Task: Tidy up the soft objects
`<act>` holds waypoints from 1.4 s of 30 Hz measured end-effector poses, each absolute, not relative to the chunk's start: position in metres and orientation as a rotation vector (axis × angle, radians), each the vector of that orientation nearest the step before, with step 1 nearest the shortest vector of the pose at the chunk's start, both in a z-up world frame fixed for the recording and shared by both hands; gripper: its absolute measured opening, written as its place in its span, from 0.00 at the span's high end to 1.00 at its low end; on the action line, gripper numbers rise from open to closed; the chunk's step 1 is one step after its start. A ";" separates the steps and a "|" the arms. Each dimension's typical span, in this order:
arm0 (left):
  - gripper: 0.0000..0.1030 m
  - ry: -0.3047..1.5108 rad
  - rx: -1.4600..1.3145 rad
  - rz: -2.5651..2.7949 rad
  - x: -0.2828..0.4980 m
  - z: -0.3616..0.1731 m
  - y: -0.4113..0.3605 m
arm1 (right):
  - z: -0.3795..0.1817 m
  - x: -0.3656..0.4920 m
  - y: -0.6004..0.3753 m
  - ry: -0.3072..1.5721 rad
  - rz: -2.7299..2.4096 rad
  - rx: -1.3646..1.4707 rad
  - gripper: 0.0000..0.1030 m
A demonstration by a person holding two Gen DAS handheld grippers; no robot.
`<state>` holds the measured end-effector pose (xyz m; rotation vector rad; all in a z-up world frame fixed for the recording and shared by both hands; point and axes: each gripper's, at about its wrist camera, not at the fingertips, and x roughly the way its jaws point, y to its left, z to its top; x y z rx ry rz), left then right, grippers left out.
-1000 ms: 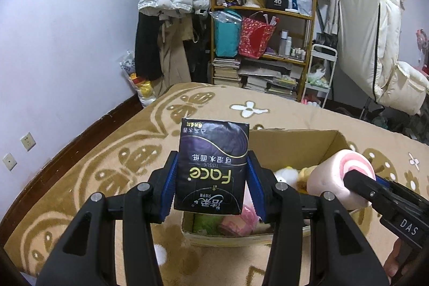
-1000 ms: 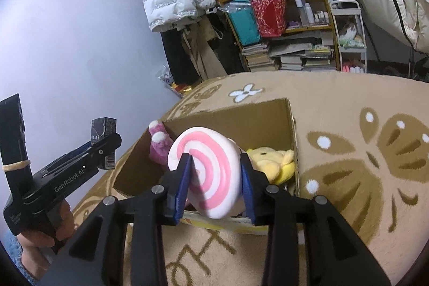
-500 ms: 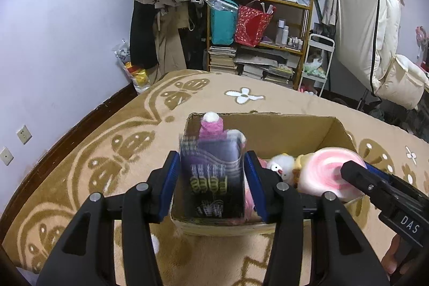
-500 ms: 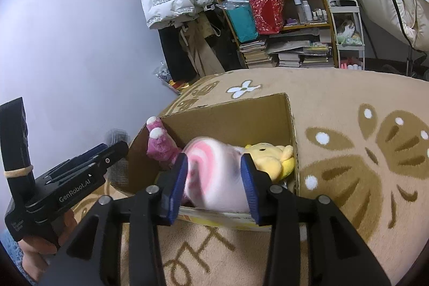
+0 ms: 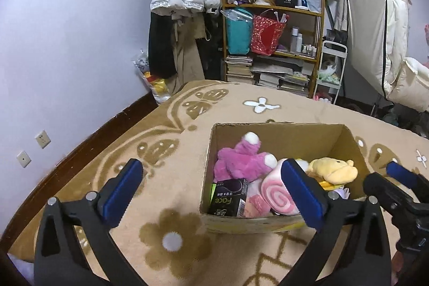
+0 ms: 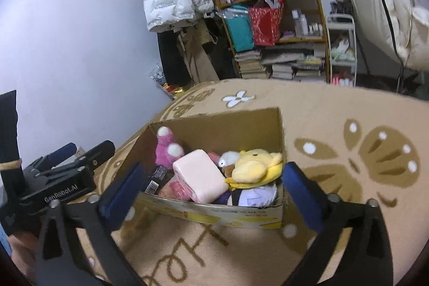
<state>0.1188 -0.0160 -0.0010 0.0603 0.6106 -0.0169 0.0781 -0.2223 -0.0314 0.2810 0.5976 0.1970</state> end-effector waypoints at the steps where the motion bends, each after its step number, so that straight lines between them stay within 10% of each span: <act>1: 0.01 0.611 0.058 -0.019 0.117 0.002 -0.013 | -0.028 0.077 -0.223 0.596 0.199 0.281 0.00; 42: 0.00 0.432 0.043 -0.042 -0.004 0.029 0.018 | -0.002 -0.018 -0.226 0.449 0.170 0.201 0.00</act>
